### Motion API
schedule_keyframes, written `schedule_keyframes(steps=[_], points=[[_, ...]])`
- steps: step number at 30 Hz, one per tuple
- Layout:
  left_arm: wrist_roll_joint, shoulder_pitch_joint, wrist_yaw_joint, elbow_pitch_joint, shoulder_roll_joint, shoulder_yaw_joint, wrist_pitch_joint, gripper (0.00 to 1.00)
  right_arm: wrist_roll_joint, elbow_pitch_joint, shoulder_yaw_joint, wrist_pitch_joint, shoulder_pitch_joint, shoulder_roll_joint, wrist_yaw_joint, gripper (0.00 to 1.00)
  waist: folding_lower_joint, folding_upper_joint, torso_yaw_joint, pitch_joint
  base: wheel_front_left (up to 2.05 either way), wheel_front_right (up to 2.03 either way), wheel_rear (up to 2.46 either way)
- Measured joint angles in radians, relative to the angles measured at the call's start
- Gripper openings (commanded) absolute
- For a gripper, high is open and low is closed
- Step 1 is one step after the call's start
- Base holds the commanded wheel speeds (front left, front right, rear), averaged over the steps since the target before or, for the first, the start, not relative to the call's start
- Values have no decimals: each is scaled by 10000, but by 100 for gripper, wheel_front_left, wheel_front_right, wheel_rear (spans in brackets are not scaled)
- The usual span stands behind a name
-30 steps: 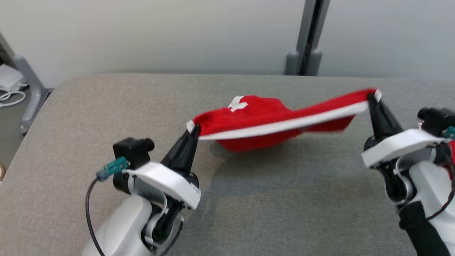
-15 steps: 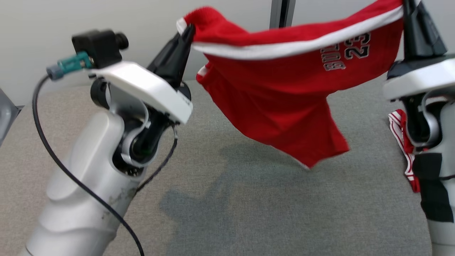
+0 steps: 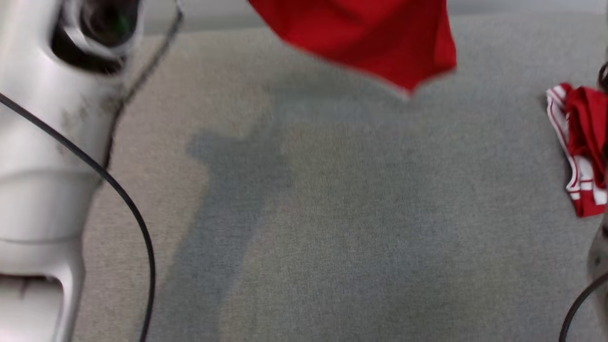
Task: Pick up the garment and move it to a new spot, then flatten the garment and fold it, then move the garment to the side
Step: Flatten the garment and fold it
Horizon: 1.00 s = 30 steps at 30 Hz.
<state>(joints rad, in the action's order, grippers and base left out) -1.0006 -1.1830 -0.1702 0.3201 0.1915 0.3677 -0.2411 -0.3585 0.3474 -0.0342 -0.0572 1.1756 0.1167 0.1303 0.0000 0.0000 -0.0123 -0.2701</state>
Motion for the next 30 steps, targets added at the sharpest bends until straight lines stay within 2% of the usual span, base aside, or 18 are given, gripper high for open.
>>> schedule_keyframes(steps=[6,8,9,11,15,20,25,30], points=[[610,-2621,426,1787,-82,-479,1476,0,410,1768,-533,1246,2801,65,4,0,0,0,282,-1746,0,0,0],[621,-3194,541,2456,-192,-725,2090,0,610,2514,-529,1835,3412,-86,6,0,0,0,393,-2306,0,0,0],[621,-3194,541,2456,-192,-725,2090,0,610,2514,-529,1835,3412,-86,6,0,0,0,393,-2306,0,0,0],[683,-3584,769,3135,-286,-821,2627,0,786,3275,-591,2405,3745,-240,6,0,0,0,509,-2830,0,0,0],[721,-3769,1110,4564,-548,-886,3338,0,748,4803,-525,2894,3827,-520,8,0,0,0,730,-3687,0,0,0],[780,-3456,2061,5917,-915,-451,3703,0,648,6217,-941,3104,3462,-610,6,0,0,0,827,-4324,0,0,0],[848,-2760,2483,7089,-1070,-128,4057,0,376,7118,-1480,3150,2914,-669,6,0,0,0,524,-4339,0,0,0],[1206,-2045,2813,7829,-1208,585,4149,0,-13,7747,-2134,3173,2238,-554,6,0,0,0,252,-3994,0,0,0]])
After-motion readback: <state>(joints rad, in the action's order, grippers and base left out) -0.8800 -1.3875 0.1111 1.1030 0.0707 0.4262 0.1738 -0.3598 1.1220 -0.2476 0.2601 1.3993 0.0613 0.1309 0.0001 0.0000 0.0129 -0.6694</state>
